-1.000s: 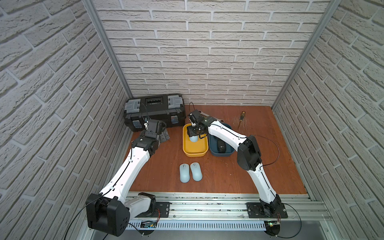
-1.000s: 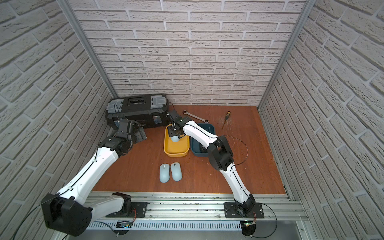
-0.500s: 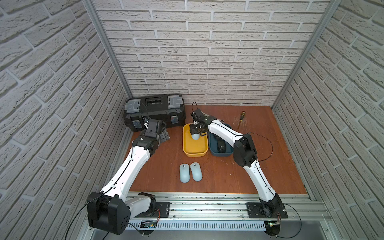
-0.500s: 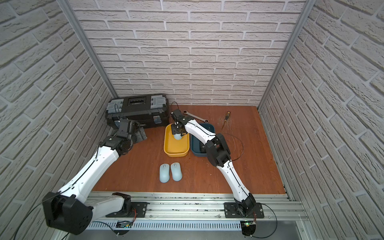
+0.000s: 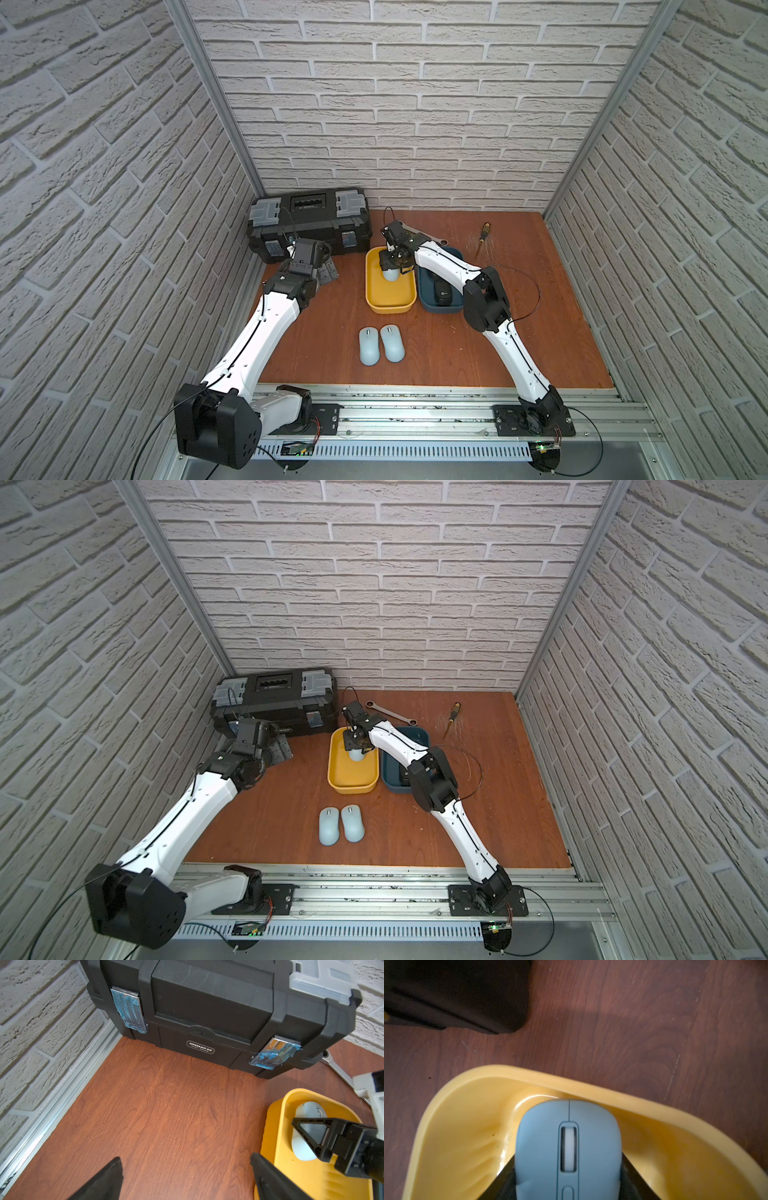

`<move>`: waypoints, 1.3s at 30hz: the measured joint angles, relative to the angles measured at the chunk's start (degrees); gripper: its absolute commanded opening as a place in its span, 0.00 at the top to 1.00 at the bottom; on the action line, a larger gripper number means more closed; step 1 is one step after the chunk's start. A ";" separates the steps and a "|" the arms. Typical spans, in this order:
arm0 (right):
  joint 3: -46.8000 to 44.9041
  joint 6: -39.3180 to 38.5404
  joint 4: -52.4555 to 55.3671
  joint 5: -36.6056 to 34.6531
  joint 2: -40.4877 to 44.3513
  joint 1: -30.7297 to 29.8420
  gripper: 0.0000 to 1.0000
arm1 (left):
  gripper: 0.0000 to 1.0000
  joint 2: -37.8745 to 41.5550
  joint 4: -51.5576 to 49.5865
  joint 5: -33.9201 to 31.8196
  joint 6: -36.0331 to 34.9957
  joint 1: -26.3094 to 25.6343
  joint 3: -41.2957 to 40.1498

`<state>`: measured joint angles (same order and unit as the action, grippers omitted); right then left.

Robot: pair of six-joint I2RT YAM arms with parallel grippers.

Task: Place the mice by color into the storage box
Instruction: Place the mouse in the storage box, then pick up the mouse from the center of the board.

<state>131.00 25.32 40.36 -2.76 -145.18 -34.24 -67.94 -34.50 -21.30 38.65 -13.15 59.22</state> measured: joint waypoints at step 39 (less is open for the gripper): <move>-24.81 -4.50 -1.22 -18.05 39.80 -12.50 0.33 | 0.02 2.40 -1.77 0.59 0.26 0.35 -0.02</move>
<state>106.19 20.82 39.13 -20.82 -105.38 -46.74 -65.54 -36.27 -20.71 38.92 -12.80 59.20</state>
